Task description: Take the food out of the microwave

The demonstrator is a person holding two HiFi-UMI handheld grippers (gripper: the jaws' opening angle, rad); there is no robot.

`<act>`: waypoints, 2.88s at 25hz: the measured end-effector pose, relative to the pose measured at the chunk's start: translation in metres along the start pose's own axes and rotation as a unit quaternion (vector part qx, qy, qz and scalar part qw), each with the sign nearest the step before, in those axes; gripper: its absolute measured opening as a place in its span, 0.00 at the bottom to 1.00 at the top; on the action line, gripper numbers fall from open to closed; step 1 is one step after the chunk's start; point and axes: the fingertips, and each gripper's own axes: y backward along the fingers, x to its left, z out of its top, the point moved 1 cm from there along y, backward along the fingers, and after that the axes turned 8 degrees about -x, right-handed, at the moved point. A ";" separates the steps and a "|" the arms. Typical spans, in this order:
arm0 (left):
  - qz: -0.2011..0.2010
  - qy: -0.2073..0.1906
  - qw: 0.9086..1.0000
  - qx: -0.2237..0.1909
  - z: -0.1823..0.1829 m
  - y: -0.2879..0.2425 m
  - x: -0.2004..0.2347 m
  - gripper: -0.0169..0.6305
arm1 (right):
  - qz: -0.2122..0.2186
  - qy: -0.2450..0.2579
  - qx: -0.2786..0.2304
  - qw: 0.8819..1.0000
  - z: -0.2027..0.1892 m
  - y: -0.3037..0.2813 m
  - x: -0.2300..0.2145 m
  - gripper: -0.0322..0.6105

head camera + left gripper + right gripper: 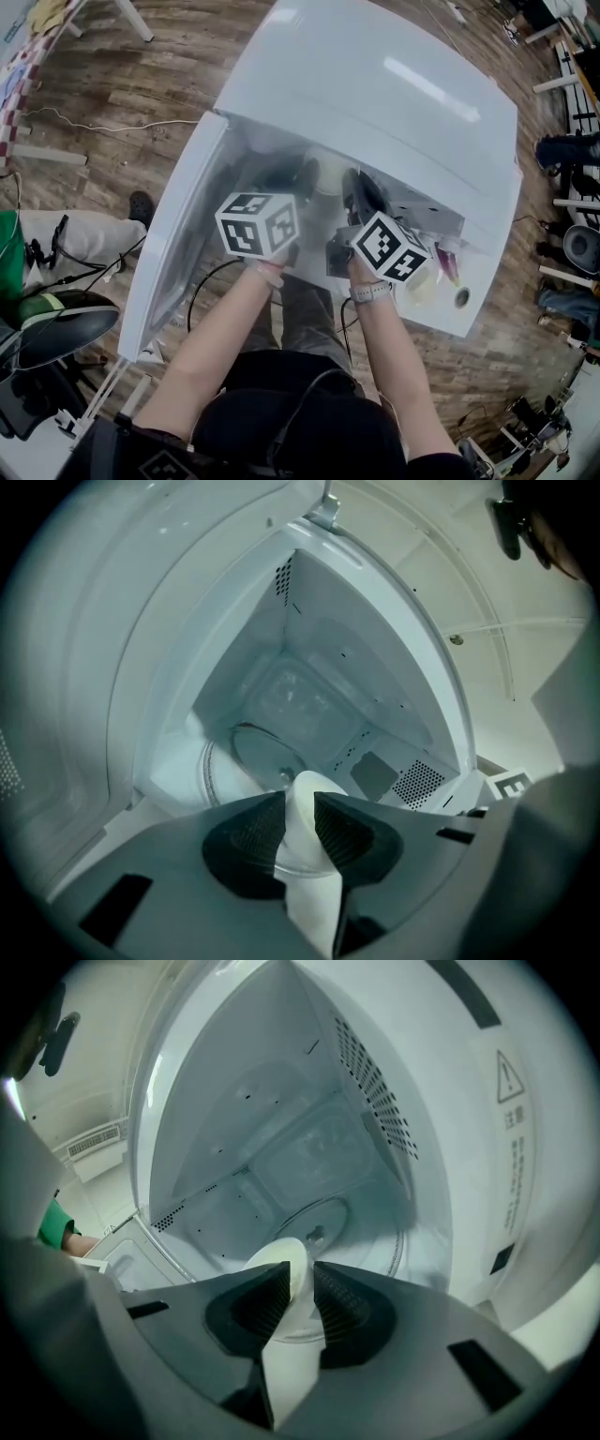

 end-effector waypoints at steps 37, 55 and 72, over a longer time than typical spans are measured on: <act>-0.016 0.035 0.999 0.026 -0.043 0.058 -0.035 0.16 | -0.011 -0.014 -0.029 0.999 -0.017 0.079 -0.001 0.17; -0.005 0.029 0.996 0.083 -0.091 0.081 -0.028 0.16 | -0.036 -0.046 0.000 0.998 -0.064 0.105 -0.021 0.17; 0.009 0.020 0.993 0.114 -0.112 0.089 -0.018 0.16 | -0.046 -0.062 0.017 0.997 -0.085 0.110 -0.028 0.17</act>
